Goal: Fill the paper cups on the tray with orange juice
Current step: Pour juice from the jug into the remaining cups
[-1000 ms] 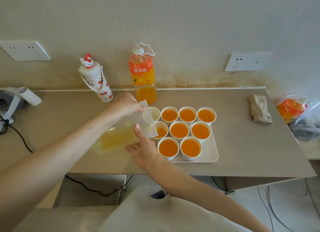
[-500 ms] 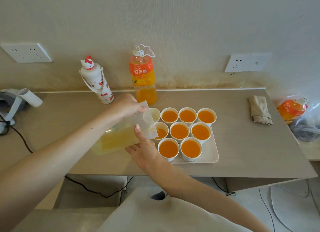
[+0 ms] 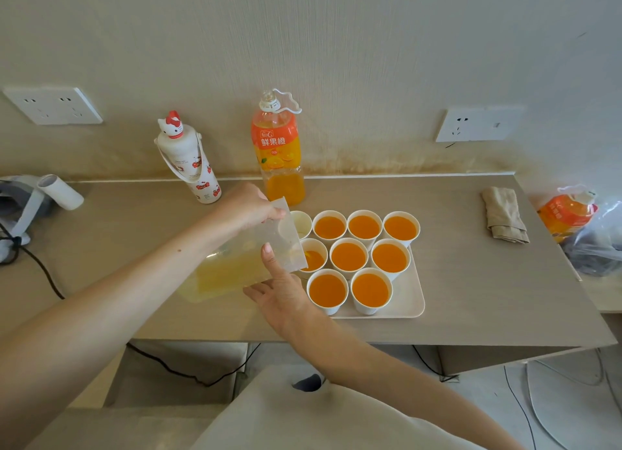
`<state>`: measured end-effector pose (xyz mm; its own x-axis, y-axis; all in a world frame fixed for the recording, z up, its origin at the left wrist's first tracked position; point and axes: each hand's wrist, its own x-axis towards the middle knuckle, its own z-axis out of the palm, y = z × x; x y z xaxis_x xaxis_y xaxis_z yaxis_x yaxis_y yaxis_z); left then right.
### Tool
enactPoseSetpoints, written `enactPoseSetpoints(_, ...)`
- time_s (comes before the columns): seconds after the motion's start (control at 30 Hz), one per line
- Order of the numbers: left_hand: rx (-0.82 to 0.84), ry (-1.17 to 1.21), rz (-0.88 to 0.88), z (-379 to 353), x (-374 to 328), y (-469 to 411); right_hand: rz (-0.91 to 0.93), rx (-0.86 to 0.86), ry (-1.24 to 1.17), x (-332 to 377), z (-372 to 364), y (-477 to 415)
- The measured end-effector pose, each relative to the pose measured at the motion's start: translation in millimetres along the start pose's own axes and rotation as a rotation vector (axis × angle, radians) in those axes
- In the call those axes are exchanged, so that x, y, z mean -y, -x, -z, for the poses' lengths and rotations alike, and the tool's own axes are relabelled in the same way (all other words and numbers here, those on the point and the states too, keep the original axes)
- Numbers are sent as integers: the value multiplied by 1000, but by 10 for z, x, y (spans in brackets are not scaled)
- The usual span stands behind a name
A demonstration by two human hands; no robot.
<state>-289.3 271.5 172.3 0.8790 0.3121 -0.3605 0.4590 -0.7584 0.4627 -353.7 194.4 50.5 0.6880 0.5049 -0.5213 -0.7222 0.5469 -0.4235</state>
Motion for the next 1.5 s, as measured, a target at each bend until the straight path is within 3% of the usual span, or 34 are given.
enactPoseSetpoints(1.5,28,-18,-27,43,-33,8,22,10,-1,26,-29,28)
